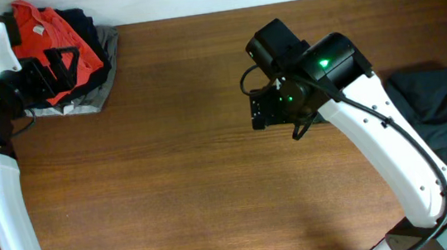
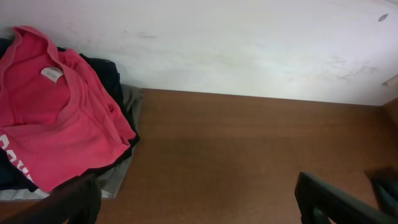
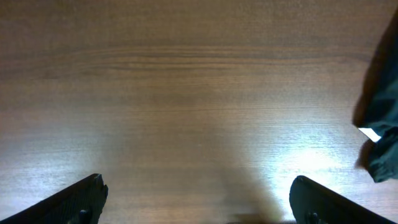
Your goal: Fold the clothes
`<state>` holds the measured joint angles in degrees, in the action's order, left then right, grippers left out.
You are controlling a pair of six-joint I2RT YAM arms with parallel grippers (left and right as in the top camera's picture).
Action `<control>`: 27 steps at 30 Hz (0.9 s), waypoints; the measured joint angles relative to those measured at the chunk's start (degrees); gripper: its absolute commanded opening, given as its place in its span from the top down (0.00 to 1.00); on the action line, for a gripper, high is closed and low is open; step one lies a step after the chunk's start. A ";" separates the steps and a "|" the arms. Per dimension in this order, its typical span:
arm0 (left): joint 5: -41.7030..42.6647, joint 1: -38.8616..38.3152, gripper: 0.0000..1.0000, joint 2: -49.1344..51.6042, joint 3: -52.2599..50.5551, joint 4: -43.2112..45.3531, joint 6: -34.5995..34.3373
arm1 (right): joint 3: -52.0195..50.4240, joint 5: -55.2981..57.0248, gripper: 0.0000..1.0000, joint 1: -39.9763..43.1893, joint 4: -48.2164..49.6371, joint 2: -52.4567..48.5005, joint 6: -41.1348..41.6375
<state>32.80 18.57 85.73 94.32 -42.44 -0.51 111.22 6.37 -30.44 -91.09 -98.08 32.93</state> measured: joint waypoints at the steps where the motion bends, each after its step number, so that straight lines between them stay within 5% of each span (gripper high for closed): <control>1: 0.00 0.00 0.01 0.00 0.00 0.00 0.00 | 0.00 -0.02 0.01 0.00 0.04 0.00 0.02; 16: 0.00 0.00 0.01 0.00 0.00 -0.02 0.00 | 0.00 -1.53 0.01 4.24 3.48 0.00 -0.24; 27: 0.00 0.00 0.01 0.00 0.00 -0.02 0.00 | 0.00 -0.81 0.01 4.74 17.14 0.07 -10.23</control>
<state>32.80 18.57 85.73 94.32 -42.46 -0.51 111.22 5.56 -25.69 -73.95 -98.02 22.70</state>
